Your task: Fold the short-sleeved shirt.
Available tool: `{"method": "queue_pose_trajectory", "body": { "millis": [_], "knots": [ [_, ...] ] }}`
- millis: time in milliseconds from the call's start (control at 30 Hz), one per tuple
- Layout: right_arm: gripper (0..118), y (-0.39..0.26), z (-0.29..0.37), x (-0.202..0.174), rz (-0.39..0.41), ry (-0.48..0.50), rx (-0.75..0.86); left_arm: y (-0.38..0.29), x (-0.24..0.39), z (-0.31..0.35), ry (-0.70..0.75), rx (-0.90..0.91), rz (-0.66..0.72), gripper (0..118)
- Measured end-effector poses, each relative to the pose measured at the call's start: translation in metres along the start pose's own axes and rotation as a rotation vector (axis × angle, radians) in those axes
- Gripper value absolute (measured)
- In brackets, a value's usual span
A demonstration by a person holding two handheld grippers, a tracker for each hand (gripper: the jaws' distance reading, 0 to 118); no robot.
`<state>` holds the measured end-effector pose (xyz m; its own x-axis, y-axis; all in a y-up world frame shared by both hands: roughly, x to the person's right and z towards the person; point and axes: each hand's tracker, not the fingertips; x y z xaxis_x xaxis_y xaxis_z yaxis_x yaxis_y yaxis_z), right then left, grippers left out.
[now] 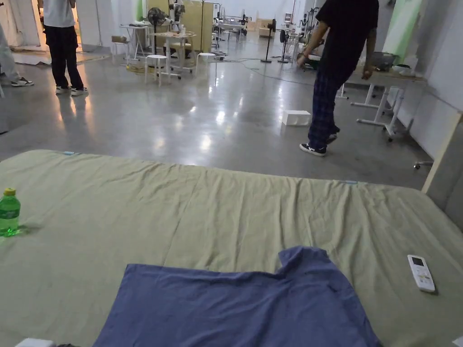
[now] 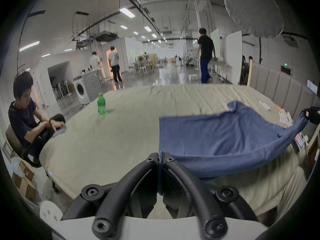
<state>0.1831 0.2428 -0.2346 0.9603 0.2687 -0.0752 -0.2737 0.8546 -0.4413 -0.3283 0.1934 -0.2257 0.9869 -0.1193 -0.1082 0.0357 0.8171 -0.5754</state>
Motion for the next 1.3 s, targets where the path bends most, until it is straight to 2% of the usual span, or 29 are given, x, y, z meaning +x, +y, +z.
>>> {"method": "queue_pose_trajectory", "body": {
  "millis": [133,167,333,567,733,833,933,967,1000,1033,1067,1100,1133,1200,1300],
  "knots": [
    [3,-0.035,-0.007,-0.007,0.010,0.047,-0.168,-0.030,0.003,-0.004,-0.007,-0.087,-0.021,5],
    [3,-0.043,-0.006,-0.009,0.048,0.033,-0.182,-0.036,0.004,-0.003,-0.001,-0.111,-0.013,5],
    [3,-0.078,-0.017,-0.024,0.136,0.065,-0.311,-0.063,0.008,-0.008,-0.023,-0.225,-0.059,5],
    [3,-0.093,-0.035,-0.035,0.173,0.060,-0.405,-0.057,0.013,-0.010,-0.035,-0.302,-0.079,5],
    [4,-0.101,-0.047,-0.042,0.161,0.066,-0.465,-0.069,0.028,-0.029,-0.058,-0.481,-0.127,5],
    [8,-0.105,-0.053,-0.044,0.151,0.056,-0.479,-0.069,0.033,-0.030,-0.040,-0.460,-0.109,5],
    [25,-0.101,-0.055,-0.043,0.142,0.019,-0.495,-0.066,0.029,-0.031,-0.039,-0.475,-0.058,7],
    [44,-0.098,-0.054,-0.040,0.132,-0.007,-0.503,-0.064,0.028,-0.029,-0.041,-0.477,-0.054,11],
    [61,-0.092,-0.050,-0.036,0.108,-0.031,-0.500,-0.063,0.020,-0.036,-0.032,-0.479,-0.048,19],
    [76,-0.085,-0.045,-0.033,0.072,-0.047,-0.486,-0.057,0.018,-0.033,-0.019,-0.478,-0.036,35],
    [85,-0.076,-0.038,-0.029,0.035,-0.042,-0.461,-0.052,0.016,-0.030,-0.009,-0.464,-0.019,60],
    [87,-0.065,-0.031,-0.025,0.007,-0.031,-0.430,-0.044,0.014,-0.026,-0.031,-0.422,0.013,73],
    [87,-0.054,-0.026,-0.023,-0.007,-0.021,-0.383,-0.037,0.011,-0.023,-0.063,-0.367,0.049,75],
    [89,-0.036,-0.022,-0.023,-0.029,-0.016,-0.288,-0.020,0.013,-0.018,-0.084,-0.272,0.094,75],
    [92,-0.008,-0.021,-0.026,-0.108,0.003,-0.105,0.012,0.026,-0.015,-0.093,-0.110,0.130,75]
  ]
}}
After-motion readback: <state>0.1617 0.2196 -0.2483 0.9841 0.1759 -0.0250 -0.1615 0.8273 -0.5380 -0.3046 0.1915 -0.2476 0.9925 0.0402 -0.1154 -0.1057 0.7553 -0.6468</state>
